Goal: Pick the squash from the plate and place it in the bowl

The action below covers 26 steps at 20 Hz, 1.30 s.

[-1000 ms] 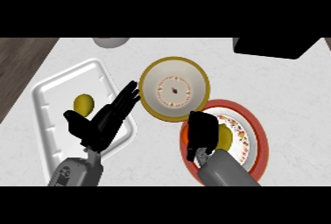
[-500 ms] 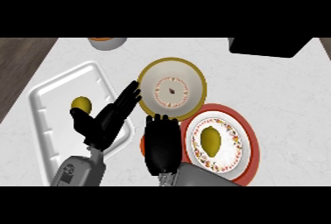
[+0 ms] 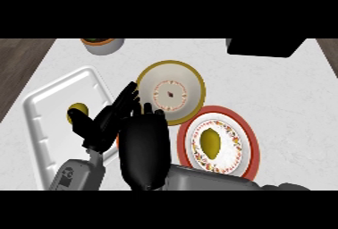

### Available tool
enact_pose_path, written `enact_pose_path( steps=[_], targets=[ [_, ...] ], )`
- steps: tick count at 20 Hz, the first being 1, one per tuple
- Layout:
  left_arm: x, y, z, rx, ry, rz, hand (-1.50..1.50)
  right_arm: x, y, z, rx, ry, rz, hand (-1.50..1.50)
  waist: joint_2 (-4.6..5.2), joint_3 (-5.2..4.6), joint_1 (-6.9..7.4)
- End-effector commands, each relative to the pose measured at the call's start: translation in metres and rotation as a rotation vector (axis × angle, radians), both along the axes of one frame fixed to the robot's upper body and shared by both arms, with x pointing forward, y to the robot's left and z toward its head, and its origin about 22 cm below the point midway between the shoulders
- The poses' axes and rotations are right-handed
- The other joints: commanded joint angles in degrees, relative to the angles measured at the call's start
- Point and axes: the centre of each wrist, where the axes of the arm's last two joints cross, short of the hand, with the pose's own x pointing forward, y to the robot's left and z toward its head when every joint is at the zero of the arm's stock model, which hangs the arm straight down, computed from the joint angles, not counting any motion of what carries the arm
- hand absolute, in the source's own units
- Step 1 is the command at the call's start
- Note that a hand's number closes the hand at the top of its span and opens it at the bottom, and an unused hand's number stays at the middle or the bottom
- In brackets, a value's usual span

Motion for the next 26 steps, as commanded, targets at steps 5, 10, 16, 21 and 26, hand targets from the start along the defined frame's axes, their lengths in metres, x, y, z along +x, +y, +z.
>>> enact_pose_path(
  steps=[5, 10, 16, 21, 26],
  targets=[
    [-0.001, 0.001, 0.007, -0.010, -0.013, 0.005, 0.00, 0.015, 0.016, 0.040, 0.093, -0.031, -0.240, 1.50, 0.31, 0.04, -0.61],
    [-0.002, -0.003, -0.002, -0.005, -0.006, 0.010, 0.00, 0.032, 0.022, 0.046, 0.085, -0.054, -0.284, 1.50, 0.70, 0.01, -0.95],
    [-0.009, 0.015, -0.014, 0.004, -0.011, 0.045, 0.00, 0.068, 0.016, 0.067, 0.188, -0.061, -0.295, 1.50, 0.98, 0.10, -2.00],
    [-0.002, -0.004, -0.009, -0.005, -0.032, 0.021, 0.00, 0.107, 0.012, 0.032, 0.154, -0.088, -0.316, 1.50, 1.57, 0.08, -1.15],
    [-0.010, 0.006, 0.010, 0.001, -0.021, 0.042, 0.00, 0.153, -0.016, -0.002, 0.038, -0.098, -0.362, 1.50, 1.43, 0.19, -1.63]
  ],
)
